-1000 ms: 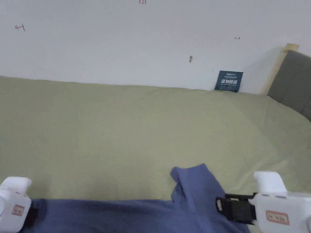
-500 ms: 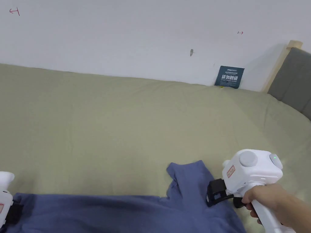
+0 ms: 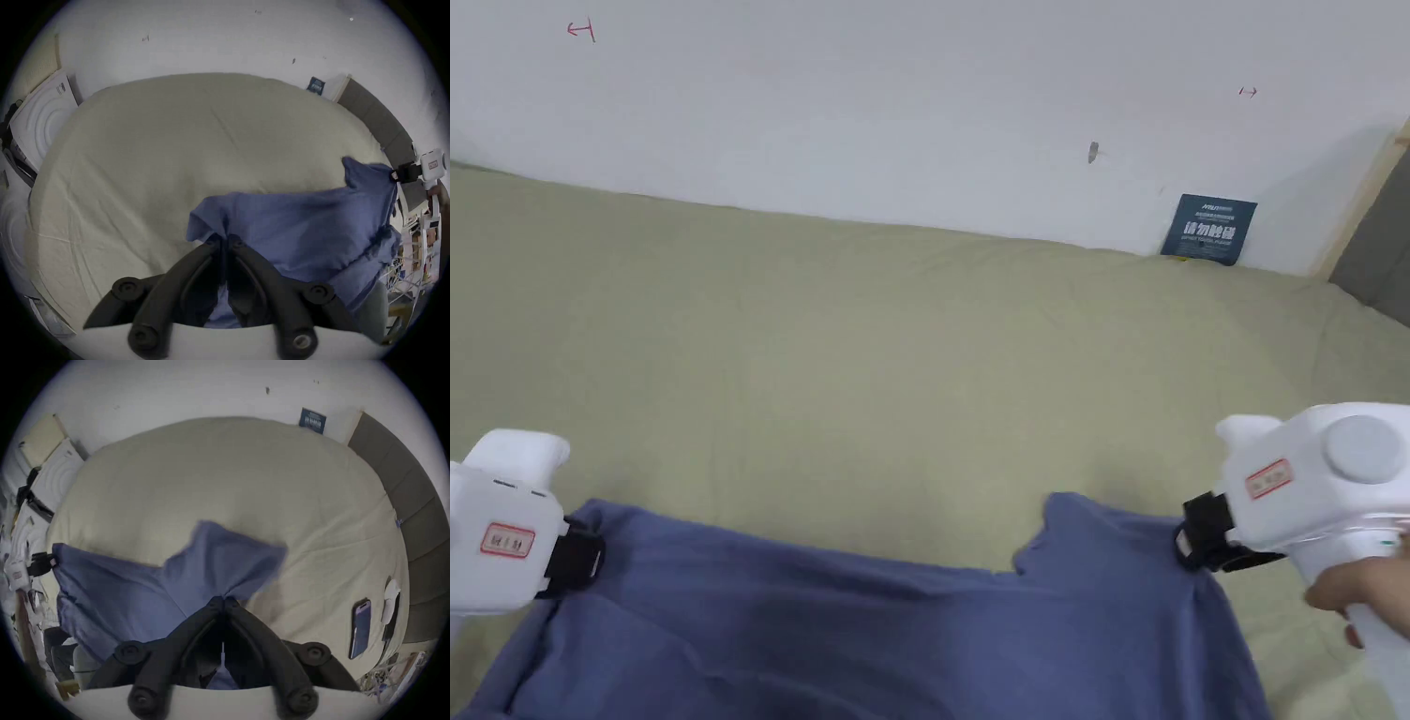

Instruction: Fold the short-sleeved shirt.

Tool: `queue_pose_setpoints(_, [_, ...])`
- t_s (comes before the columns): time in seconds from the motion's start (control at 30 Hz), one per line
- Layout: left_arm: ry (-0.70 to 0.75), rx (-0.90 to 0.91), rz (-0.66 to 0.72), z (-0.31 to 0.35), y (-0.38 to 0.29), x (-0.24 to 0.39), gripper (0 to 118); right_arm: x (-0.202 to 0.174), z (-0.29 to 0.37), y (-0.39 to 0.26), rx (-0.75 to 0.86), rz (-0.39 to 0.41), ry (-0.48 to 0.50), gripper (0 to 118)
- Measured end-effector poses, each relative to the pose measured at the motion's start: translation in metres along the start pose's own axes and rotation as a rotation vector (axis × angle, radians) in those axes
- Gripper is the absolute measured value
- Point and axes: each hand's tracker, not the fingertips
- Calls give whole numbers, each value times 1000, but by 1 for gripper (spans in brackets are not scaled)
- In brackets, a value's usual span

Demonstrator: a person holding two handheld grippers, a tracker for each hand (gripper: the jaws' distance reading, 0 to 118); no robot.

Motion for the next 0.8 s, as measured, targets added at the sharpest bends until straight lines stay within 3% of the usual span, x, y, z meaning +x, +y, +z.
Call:
queue_pose_setpoints(0.27, [16, 15, -88, 80, -49, 5, 4, -10, 97, -92, 33, 14, 61, 0])
queue_pose_setpoints(0.6, [-42, -167, -24, 71, -164, -9, 4, 12, 72, -221, -120, -113, 49, 0])
queue_pose_setpoints(0.8, [-57, -181, 68, 44, -199, -24, 5, 16, 44, -238, -134, -109, 26, 1])
